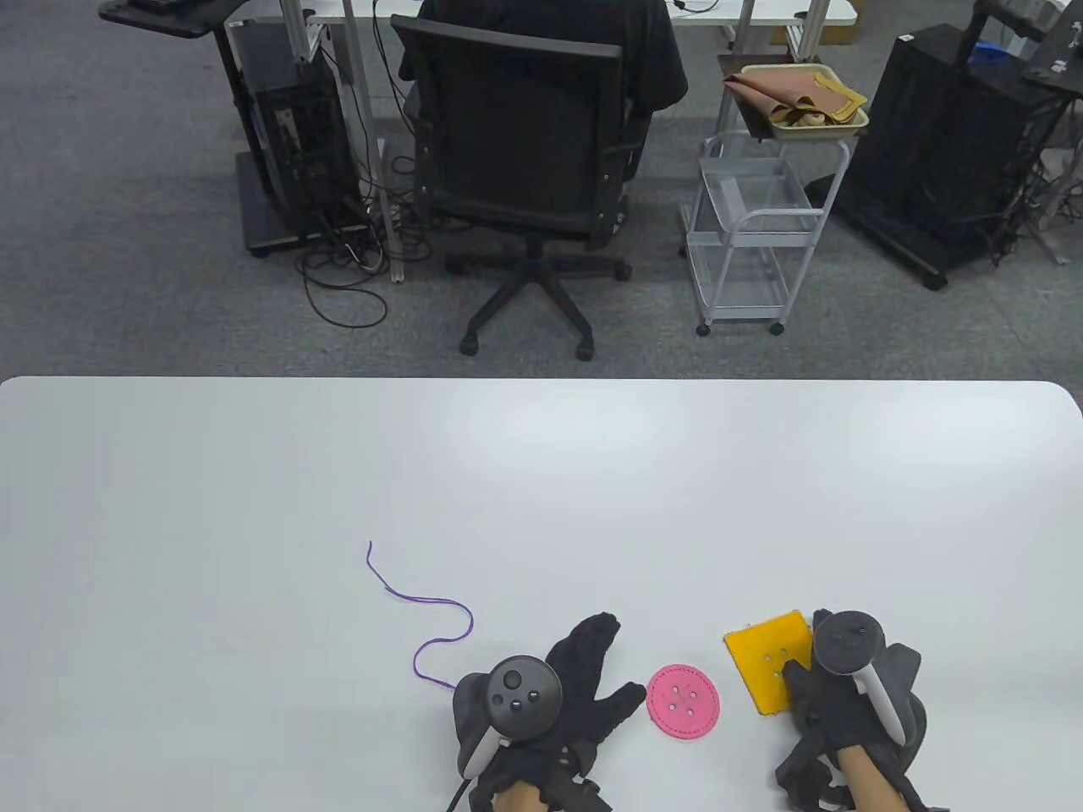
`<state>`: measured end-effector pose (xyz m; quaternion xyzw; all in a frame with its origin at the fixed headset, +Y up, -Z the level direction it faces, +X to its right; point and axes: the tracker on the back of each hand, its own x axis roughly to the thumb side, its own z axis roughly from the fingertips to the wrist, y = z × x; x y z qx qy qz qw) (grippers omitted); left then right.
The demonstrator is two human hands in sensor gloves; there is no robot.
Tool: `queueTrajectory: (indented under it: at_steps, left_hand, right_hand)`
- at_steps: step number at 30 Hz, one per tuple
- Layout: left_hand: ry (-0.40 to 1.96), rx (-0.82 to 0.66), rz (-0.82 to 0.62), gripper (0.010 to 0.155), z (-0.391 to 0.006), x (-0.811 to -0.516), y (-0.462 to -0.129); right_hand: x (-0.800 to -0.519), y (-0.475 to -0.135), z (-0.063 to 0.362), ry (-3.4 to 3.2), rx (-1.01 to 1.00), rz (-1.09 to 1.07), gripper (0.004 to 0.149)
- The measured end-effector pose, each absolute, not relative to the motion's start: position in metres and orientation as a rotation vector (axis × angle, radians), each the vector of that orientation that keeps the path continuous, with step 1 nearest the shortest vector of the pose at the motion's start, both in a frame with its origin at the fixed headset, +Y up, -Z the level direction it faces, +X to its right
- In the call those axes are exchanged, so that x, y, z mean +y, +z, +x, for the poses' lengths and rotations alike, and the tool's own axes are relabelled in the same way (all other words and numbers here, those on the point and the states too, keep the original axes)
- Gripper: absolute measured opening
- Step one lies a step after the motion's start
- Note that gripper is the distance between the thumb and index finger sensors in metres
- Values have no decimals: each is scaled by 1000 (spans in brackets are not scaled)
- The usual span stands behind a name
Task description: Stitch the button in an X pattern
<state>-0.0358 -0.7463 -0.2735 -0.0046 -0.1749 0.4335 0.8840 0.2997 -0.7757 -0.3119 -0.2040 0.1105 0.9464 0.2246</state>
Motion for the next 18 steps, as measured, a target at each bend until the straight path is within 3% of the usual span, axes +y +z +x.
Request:
queueTrajectory:
  at_steps: [18]
  left_hand:
    - [902,-360,-9,80,-37,-748,-274]
  right_hand:
    - [-748,-303,330,2210,102,-466,44]
